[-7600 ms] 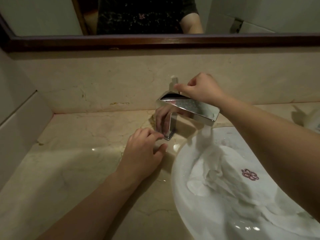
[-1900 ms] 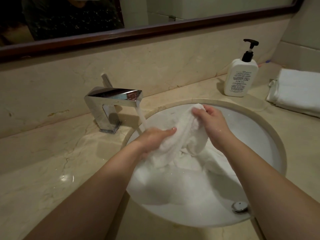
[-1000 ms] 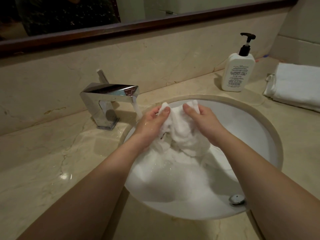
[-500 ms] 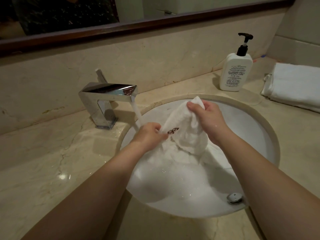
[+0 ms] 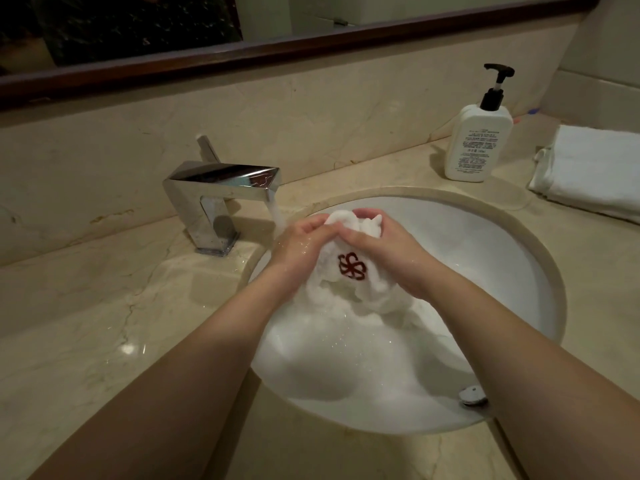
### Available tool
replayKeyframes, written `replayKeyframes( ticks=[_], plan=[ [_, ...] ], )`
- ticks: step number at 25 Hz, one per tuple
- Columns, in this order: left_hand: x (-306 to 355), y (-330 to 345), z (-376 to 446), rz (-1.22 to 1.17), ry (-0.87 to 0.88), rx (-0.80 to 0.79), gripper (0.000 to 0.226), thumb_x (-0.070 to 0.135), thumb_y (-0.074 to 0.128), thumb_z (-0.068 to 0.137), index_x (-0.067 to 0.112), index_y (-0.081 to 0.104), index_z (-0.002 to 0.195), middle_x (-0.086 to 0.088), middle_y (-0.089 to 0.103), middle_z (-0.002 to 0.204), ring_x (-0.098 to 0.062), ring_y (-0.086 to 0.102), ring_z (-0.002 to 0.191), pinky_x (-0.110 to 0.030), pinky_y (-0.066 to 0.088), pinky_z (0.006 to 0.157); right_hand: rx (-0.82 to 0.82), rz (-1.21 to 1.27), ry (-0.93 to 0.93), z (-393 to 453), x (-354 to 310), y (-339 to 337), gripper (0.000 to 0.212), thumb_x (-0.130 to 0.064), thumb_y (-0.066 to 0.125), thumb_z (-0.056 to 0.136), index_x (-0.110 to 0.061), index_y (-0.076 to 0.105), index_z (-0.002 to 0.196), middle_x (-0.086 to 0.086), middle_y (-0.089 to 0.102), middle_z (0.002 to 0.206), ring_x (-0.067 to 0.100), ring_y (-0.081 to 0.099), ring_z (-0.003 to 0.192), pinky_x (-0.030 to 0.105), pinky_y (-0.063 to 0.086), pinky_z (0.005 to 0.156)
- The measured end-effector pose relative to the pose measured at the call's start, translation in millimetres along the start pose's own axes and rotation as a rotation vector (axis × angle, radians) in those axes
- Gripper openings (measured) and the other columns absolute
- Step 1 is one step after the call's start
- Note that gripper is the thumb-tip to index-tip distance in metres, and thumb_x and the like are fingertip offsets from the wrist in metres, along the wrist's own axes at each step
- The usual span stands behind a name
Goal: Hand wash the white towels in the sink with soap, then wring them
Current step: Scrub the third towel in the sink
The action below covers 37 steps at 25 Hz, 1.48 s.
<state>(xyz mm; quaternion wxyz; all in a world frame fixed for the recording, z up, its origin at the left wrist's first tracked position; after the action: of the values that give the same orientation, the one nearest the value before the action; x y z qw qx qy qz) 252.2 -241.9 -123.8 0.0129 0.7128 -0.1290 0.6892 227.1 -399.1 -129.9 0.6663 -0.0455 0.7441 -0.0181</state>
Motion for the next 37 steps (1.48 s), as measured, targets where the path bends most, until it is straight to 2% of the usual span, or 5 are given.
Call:
replayKeyframes(
  ticks=[9, 15, 21, 28, 37],
  plan=[
    [-24.2, 1.4, -2.0, 0.525, -0.3, -0.279, 0.063, 0.075, 0.059, 0.084, 0.014, 0.074, 0.094, -0.005, 0.077, 0.097, -0.02, 0.071, 0.083, -0.031, 0.051, 0.074, 0.286, 0.2, -0.054, 6.3, 1.8, -31.3, 0.016, -0.027, 0.076, 0.088, -0.016, 0.068, 0.097, 0.01, 0.076, 0.092, 0.03, 0.075, 0.089, 0.049, 0.06, 0.085],
    [-8.3, -4.9, 6.1, 0.224, -0.055, 0.071, 0.06, 0.069, 0.04, 0.098, 0.017, 0.072, 0.096, -0.007, 0.075, 0.101, -0.028, 0.07, 0.1, -0.048, 0.053, 0.098, 0.247, -0.052, -0.061, 3.8, 2.5, -24.9, 0.02, -0.035, 0.073, 0.09, -0.017, 0.067, 0.096, -0.006, 0.071, 0.084, 0.012, 0.069, 0.079, 0.028, 0.056, 0.072],
    [-7.2, 4.0, 2.1, -0.06, -0.016, -0.205, 0.062, 0.06, 0.063, 0.088, 0.001, 0.075, 0.103, -0.025, 0.075, 0.1, -0.043, 0.073, 0.096, -0.063, 0.053, 0.096, -0.03, -0.059, 0.005, -5.9, -3.9, -4.4, 0.042, -0.039, 0.072, 0.09, 0.001, 0.067, 0.102, 0.01, 0.074, 0.087, 0.021, 0.072, 0.079, 0.034, 0.058, 0.075],
    [-13.9, -2.6, -4.8, 0.342, -0.263, -0.257, 0.036, 0.048, 0.076, 0.086, 0.012, 0.074, 0.088, 0.004, 0.076, 0.071, -0.011, 0.072, 0.061, -0.018, 0.052, 0.054, 0.307, 0.194, -0.017, 3.7, -0.5, -36.6, 0.025, -0.032, 0.074, 0.088, -0.009, 0.067, 0.095, 0.011, 0.074, 0.087, 0.03, 0.074, 0.086, 0.051, 0.058, 0.085],
    [-16.9, -14.0, 10.7, -0.271, -0.256, 0.269, 0.046, 0.045, 0.073, 0.089, 0.01, 0.067, 0.117, -0.011, 0.077, 0.103, -0.028, 0.076, 0.091, -0.04, 0.062, 0.079, 0.289, -0.305, -0.045, 5.2, 6.9, -21.9, 0.05, -0.046, 0.058, 0.097, 0.003, 0.066, 0.096, 0.013, 0.071, 0.088, 0.029, 0.067, 0.083, 0.042, 0.053, 0.08]
  ],
)
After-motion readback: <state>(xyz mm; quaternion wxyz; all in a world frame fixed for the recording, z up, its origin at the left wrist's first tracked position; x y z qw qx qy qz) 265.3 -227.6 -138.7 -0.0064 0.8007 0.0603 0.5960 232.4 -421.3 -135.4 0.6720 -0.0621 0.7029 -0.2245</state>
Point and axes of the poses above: each hand's wrist, its own z-axis towards the middle knuckle, its own y-axis out of the palm, x = y × z, the point moved 3 cm from there along z, towards the middle knuckle
